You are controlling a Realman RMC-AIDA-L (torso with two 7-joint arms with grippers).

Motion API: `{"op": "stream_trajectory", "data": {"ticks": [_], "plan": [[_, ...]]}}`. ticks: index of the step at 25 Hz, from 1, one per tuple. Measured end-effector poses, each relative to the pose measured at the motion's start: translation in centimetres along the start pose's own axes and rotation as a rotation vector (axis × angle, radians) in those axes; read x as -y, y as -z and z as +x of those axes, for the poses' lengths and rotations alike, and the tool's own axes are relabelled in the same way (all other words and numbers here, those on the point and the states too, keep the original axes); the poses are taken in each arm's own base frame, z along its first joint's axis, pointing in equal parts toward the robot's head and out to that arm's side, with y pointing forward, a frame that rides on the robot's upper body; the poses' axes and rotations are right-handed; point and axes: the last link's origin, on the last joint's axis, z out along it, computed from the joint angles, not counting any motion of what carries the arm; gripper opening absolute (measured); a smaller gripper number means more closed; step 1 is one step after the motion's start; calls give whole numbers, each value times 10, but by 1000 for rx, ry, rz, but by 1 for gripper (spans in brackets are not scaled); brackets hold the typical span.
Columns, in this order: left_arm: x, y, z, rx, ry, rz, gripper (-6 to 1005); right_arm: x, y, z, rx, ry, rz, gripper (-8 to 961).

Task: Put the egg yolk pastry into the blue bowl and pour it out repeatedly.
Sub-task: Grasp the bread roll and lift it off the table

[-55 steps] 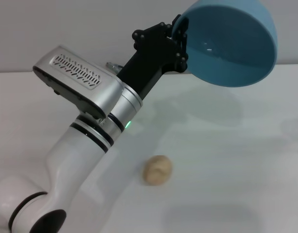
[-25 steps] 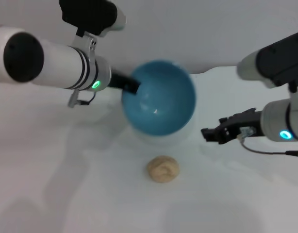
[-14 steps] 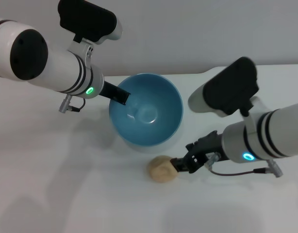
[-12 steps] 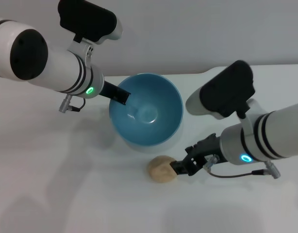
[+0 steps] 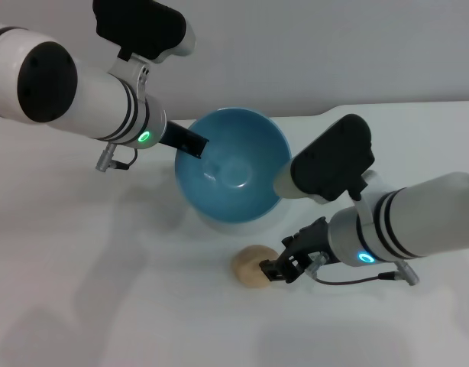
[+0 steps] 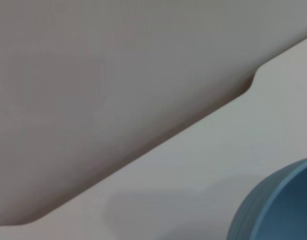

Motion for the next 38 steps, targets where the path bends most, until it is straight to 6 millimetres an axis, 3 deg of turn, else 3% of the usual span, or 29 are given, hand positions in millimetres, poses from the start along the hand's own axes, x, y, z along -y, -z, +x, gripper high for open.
{"op": "stream_trajectory", "data": {"ticks": [18,28,33,38], "plan": [[0,1,7,-23,-11,3,13,-3,-23,0,2,-13,-57,480],[-1,1,8,-23,-18,3,14,-1,-25,2,3,-11,-65,481],[-1,2,8,-25,-18,2,13,0,-24,4,-14,-17,-72,328],[-1,2,8,-24,-20,1,13,-9,-16,-2,-6,7,-97,272]]}}
